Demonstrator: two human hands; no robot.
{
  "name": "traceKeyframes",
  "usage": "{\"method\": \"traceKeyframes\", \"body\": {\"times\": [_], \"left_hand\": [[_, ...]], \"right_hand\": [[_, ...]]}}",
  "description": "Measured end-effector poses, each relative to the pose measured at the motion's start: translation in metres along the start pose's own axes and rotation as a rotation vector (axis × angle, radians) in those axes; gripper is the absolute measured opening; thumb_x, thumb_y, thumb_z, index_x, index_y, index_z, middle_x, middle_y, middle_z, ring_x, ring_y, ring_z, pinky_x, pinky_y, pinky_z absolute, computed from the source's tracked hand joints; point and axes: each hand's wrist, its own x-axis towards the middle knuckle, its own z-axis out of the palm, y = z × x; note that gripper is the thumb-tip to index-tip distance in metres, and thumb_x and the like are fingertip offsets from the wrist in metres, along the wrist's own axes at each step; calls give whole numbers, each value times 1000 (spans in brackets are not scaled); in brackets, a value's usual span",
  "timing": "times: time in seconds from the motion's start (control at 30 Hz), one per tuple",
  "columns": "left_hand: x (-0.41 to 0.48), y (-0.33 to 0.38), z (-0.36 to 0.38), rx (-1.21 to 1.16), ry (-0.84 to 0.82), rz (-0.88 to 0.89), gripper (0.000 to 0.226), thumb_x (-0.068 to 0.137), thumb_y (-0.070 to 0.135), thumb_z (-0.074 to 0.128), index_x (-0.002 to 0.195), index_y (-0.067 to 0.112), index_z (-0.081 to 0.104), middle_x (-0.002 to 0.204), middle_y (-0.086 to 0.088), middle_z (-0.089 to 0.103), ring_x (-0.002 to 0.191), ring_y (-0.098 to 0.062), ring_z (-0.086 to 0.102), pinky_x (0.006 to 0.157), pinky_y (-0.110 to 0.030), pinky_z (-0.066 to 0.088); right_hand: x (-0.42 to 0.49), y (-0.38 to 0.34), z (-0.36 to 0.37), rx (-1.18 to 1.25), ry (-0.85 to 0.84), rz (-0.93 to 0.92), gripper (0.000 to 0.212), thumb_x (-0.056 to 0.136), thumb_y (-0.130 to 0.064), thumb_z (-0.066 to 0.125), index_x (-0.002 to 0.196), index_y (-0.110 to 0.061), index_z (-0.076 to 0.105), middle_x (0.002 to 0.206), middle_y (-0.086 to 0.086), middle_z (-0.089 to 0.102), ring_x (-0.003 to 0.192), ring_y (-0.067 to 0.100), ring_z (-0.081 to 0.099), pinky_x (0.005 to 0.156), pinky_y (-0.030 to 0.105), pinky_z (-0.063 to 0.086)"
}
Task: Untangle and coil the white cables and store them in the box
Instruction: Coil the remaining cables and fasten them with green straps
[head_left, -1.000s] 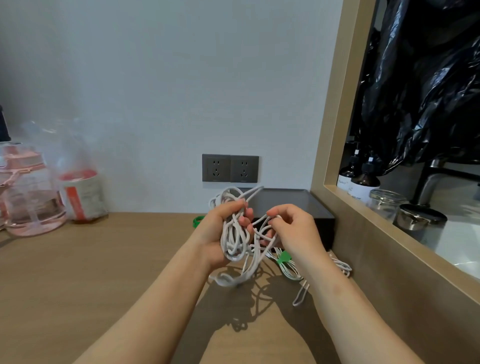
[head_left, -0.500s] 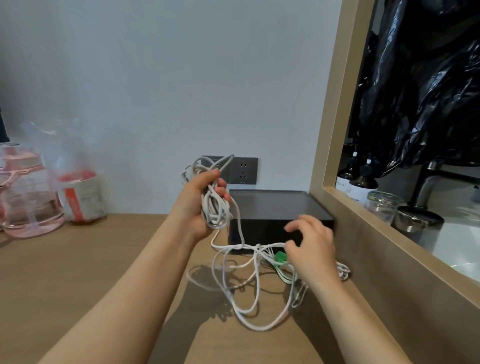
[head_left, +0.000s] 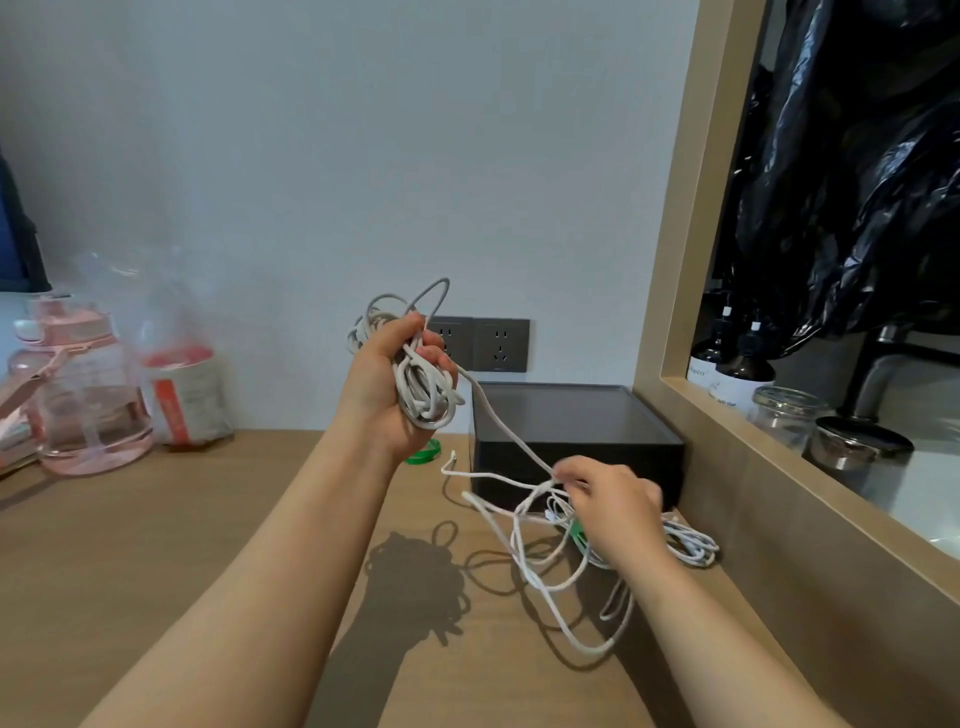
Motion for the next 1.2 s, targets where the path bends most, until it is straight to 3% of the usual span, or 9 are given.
{"method": "traceKeyframes", "body": {"times": [0.13,0.33,0.47,0.6,0.67,0.77,0.9,1.07,1.2], "left_hand": [[-1,0,-6,55,37,20,46,92,19,53,47,8,58,53,2,48,32,-6,46,37,-15,44],[-4,-23,-7,107,-17,-37,34,91,15,53,59,8,60,58,0,51,35,-5,47,40,-16,47],[-6,-21,-8,170,-75,-36,30,89,16,54,60,10,62,62,1,56,39,-3,49,44,-15,47],[-4,-18,-20,304,-9,27,45,93,15,51,50,12,66,55,1,53,37,-5,50,47,-16,48],[-1,-20,-33,406,53,39,30,92,14,53,64,9,63,52,0,54,39,-7,52,47,-18,49],[0,-27,-50,482,108,-7,22,91,15,54,71,7,57,47,-1,53,40,-10,52,48,-22,50],[-4,-39,-54,245,40,-78,37,90,15,52,55,7,60,45,-1,51,36,-7,52,85,-40,55],[3,-37,-53,35,113,-71,37,90,17,53,55,7,55,46,1,48,33,-5,49,57,-29,59],[11,-20,-49,-84,160,-1,40,92,19,53,54,7,52,43,3,48,33,-6,48,48,-24,54]], "right_hand": [[0,17,-7,278,-116,66,17,94,-24,52,85,-37,57,95,-10,61,101,16,54,80,29,39],[-7,-17,1,446,-392,-140,43,83,-37,64,117,-52,43,122,-20,44,113,6,39,102,39,38],[-5,-27,16,243,-522,-204,29,88,-23,60,108,-44,56,97,-19,60,96,6,55,101,43,41],[6,-33,14,411,-471,61,30,87,-15,49,73,-34,68,73,-9,59,75,10,52,86,37,42],[10,-36,5,437,-594,223,17,89,-19,51,82,-19,66,71,-2,48,66,11,42,74,27,38],[7,-36,0,596,-512,203,27,85,-45,61,101,-25,55,89,-9,52,80,3,48,66,21,37],[-1,-27,1,448,-415,25,41,77,-36,73,111,-30,51,104,-10,57,91,5,54,67,20,43],[4,-19,2,398,-414,-75,7,88,-35,61,90,-41,64,94,-19,62,93,4,56,77,23,46],[8,-5,-7,269,-225,113,19,88,-39,53,81,-33,69,87,-13,65,90,13,53,97,37,34]]}}
